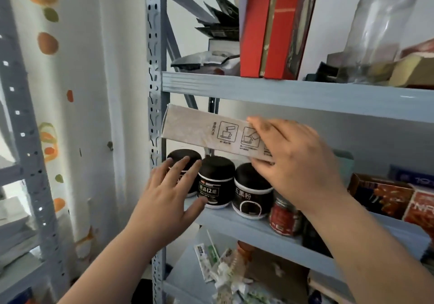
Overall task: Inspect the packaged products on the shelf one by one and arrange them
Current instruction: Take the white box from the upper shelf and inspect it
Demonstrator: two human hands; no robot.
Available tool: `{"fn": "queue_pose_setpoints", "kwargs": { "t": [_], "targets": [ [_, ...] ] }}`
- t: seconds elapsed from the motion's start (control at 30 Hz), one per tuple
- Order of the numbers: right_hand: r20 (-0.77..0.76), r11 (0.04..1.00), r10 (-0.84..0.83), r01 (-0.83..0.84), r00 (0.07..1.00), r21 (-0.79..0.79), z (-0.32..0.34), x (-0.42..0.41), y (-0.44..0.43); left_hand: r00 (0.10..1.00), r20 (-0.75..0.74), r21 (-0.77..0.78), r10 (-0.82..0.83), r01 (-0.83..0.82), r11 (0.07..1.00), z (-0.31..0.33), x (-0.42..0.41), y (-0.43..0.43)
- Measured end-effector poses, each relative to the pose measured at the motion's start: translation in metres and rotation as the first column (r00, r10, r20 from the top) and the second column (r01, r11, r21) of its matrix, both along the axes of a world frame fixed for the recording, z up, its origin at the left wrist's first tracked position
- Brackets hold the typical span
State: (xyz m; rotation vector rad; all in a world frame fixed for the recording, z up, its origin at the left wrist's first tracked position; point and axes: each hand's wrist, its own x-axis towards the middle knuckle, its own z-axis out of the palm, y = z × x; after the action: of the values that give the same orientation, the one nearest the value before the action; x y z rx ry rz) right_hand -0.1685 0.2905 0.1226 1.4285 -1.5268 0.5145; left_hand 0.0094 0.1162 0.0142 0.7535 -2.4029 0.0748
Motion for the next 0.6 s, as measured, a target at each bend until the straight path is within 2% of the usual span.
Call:
{"fn": "queue_pose_setpoints", "kwargs": {
  "t": [0.13, 0.27, 0.4, 0.6],
  "targets": [
    [-0.027, 0.997, -0.065, 0.065, 0.998, 0.030, 0.016, -0.014, -0.045, 0.996, 0.081, -0.065, -0.038, 0.043, 0.997, 0.012, -0.027, -0.029],
    [-0.034, 0.979, -0.146, 0.150, 0.989, 0.139, 0.030, -0.028, -0.090, 0.991, 0.108, -0.068, -0.078, 0.086, 0.994, 0.017, -0.049, -0.055],
    [0.040, 0.915, -0.253, 0.225, 0.967, 0.334, 0.037, -0.033, -0.125, 0.982, 0.139, -0.058, -0.130, 0.139, 0.989, 0.015, -0.066, -0.078],
    [0.124, 0.822, -0.393, 0.288, 0.911, 0.492, 0.030, -0.058, -0.180, 0.967, 0.192, -0.053, -0.170, 0.183, 0.982, 0.003, -0.076, -0.107]
  ]
}}
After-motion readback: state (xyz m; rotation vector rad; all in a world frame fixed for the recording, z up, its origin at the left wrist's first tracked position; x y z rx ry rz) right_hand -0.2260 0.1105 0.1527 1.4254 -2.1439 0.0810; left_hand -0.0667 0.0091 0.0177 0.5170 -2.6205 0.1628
